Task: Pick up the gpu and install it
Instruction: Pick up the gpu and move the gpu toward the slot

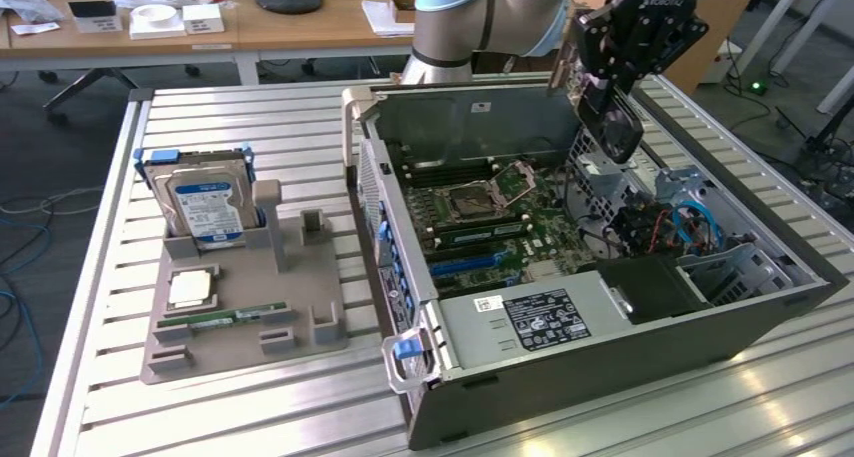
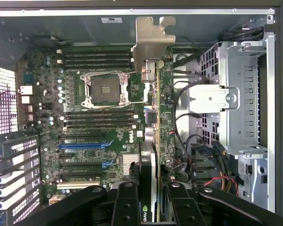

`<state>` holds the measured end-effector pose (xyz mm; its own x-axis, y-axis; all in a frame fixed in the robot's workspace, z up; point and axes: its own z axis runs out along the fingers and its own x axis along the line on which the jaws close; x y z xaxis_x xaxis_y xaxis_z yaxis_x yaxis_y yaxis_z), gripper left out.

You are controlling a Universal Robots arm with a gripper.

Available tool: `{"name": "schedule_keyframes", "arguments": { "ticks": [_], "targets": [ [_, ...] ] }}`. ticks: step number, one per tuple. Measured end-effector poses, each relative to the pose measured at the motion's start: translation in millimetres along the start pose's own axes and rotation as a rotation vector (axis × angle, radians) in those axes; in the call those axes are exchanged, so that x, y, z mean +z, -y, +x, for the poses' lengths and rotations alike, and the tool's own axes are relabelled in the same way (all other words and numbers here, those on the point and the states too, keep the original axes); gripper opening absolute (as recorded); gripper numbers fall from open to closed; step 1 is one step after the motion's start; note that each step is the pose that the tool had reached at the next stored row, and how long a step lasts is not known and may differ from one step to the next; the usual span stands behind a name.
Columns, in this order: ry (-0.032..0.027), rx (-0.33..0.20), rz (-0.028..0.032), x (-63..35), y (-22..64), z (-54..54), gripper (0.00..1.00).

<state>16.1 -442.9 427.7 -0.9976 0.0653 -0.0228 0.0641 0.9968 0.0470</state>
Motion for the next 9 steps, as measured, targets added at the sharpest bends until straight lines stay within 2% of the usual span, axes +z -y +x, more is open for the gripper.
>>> {"name": "schedule_keyframes", "arguments": {
  "ticks": [9],
  "targets": [
    [0.0000, 0.000, 0.0000, 0.1, -0.2, -3.1, 0.27]
  ]
}}
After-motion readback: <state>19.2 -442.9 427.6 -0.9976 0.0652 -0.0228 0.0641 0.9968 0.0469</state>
